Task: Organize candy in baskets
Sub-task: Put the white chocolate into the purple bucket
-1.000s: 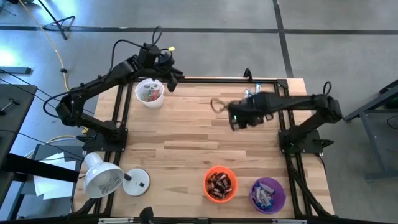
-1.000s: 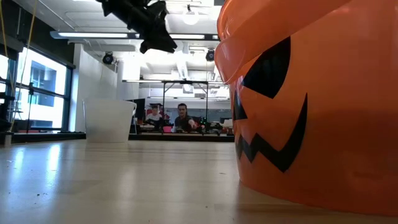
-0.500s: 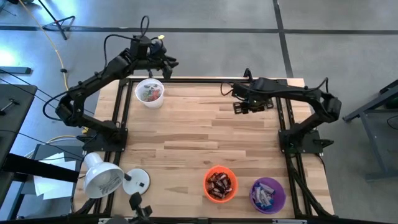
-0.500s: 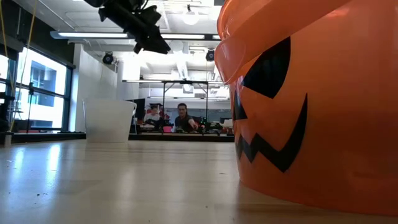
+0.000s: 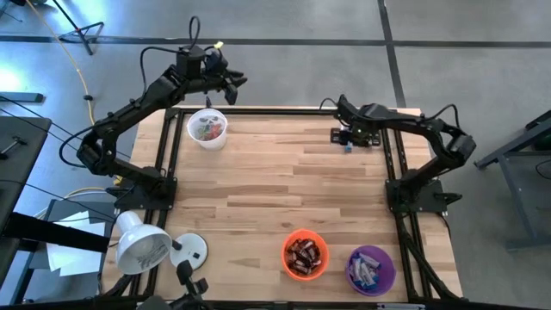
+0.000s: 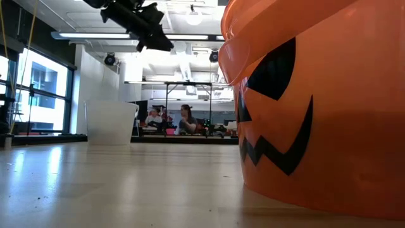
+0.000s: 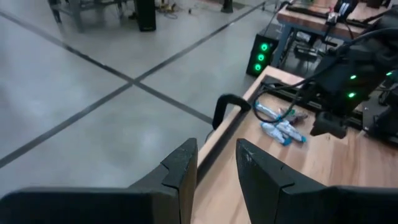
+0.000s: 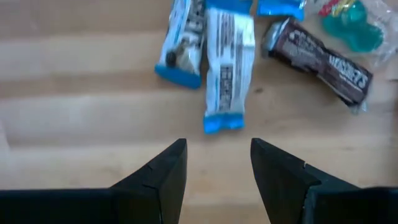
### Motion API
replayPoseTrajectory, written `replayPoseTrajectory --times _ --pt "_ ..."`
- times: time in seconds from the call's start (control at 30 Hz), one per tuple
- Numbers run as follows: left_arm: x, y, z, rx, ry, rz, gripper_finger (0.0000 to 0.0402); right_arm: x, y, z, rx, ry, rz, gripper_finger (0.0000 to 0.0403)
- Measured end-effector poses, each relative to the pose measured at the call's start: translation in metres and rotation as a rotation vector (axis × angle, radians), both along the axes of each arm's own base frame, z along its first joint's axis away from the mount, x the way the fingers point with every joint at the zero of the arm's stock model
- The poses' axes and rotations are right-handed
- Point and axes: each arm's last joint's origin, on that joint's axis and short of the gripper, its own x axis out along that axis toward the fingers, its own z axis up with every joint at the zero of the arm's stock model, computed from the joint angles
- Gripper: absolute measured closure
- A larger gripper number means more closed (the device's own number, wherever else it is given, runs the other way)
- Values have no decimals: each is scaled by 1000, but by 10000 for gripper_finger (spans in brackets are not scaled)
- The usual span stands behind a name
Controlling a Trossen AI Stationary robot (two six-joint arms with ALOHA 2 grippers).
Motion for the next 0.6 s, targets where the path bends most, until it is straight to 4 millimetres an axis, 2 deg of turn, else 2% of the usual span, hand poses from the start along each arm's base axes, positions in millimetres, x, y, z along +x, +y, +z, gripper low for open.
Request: replayPoseTrajectory --times 0.4,0.6 --pt "2 2 8 70 -60 0 302 -21 -22 -15 -21 -38 -142 231" --pt "1 3 9 79 -68 5 302 -17 -34 -28 -17 -65 -129 231"
